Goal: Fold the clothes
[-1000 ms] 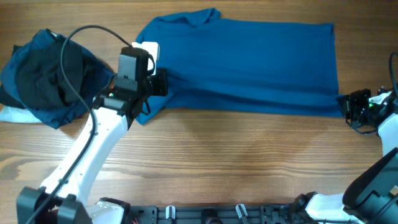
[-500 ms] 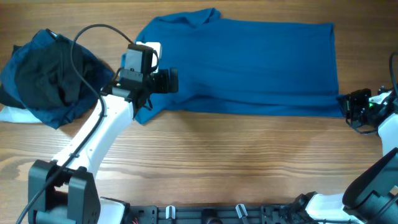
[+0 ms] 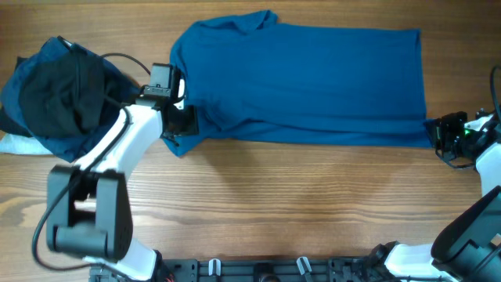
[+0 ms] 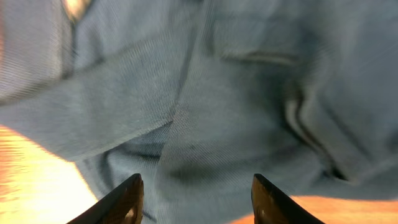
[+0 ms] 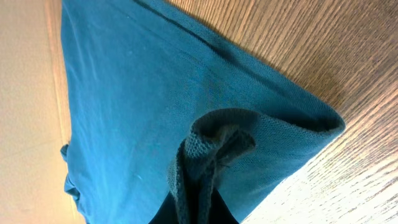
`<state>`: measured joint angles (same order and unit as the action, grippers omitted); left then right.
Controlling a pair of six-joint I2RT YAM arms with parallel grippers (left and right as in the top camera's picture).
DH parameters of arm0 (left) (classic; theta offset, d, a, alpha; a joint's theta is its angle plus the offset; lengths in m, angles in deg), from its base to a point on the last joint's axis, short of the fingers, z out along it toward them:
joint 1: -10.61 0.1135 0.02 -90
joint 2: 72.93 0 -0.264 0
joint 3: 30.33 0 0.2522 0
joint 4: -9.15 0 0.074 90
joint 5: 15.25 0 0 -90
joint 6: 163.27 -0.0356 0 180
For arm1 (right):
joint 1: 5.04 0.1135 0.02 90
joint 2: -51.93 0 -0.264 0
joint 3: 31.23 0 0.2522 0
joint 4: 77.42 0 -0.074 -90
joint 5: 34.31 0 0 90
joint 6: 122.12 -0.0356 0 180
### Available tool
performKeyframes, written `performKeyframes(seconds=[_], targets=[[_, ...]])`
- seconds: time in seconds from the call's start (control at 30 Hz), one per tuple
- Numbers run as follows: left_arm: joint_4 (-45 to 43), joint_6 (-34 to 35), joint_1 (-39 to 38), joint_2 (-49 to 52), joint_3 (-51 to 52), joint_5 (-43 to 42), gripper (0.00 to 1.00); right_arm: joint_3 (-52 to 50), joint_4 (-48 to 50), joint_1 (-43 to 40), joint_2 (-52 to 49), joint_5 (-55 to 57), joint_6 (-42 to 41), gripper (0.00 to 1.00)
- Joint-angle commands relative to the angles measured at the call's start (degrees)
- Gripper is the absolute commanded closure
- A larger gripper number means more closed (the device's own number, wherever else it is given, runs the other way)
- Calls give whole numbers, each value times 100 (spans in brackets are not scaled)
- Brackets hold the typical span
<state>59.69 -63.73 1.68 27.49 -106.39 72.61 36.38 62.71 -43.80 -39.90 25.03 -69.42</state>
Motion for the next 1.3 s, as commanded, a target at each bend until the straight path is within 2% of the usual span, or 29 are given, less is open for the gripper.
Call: performKeyframes(seconds=[0.0,0.03,0.1,0.17,0.2,0.67,0.77,0.93,0.97,1.07,1.27], targets=[[-81,-76,28,470,72,50,49,107,-4,28,-59,-24,-22,96],[-105,-76,33,531,72,48,51,105,-4,28,-59,-24,-26,96],[-122,-76,33,549,74,50,63,105,-4,28,-59,-24,-24,96],[-146,-72,33,544,70,48,91,105,-4,28,-59,-24,-22,96],[-144,-72,35,544,66,50,96,105,-4,28,-59,-24,-24,96],[588,-76,422,278,-704,7,95,105,-2,28,-59,129,-35,96],[212,-271,428,280,-704,31,96,105,37,28,-59,131,-37,96],[-564,-988,428,280,-704,33,96,105,37,28,-59,131,-37,96],[-651,-1091,428,280,-704,33,95,105,37,28,-59,131,-35,96],[-680,-1086,428,280,-704,55,75,107,20,28,-59,131,0,94],[-352,-1086,428,280,-704,76,78,105,-142,31,-59,654,485,94]])
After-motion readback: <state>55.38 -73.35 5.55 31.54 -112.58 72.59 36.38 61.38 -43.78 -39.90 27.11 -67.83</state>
